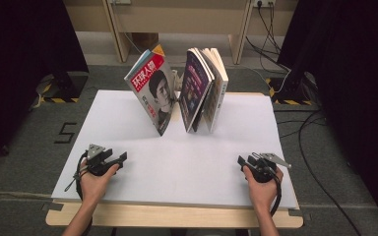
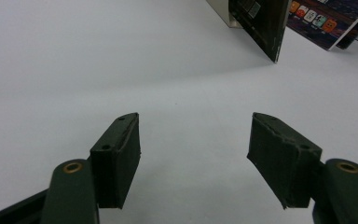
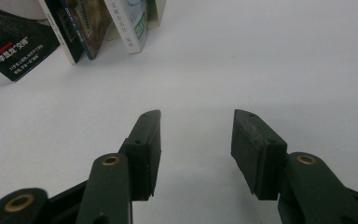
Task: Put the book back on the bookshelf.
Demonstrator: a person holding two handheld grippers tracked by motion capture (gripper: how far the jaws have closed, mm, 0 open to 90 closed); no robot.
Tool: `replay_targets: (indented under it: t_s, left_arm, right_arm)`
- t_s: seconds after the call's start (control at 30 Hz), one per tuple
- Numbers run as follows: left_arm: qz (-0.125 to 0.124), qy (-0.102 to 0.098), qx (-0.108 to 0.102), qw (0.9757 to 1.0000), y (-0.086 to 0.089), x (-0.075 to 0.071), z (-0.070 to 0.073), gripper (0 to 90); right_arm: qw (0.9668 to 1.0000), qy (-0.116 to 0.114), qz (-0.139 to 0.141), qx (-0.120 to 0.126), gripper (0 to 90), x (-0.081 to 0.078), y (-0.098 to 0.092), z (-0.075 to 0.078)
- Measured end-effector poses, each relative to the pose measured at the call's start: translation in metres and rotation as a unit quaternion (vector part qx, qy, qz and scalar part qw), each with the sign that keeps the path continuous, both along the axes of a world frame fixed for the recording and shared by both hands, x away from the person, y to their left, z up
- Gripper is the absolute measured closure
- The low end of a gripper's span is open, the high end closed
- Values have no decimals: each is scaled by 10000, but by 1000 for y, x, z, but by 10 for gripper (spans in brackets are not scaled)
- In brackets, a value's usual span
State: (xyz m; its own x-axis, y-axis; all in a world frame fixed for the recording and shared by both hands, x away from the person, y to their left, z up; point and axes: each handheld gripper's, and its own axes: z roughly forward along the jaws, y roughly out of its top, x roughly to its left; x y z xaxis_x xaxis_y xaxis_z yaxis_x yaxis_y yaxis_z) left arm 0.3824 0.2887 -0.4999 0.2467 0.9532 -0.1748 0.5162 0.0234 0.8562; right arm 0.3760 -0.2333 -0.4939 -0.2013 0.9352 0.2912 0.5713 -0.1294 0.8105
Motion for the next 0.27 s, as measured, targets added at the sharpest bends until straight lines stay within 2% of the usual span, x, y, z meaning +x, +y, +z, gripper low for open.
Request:
replay_targets:
  t_s: [0.27]
  left_arm:
    - [18, 1, -79, 10000, 2, 0, 0, 347]
  right_arm:
    - [10000, 8, -3, 5, 528, 0, -1, 0]
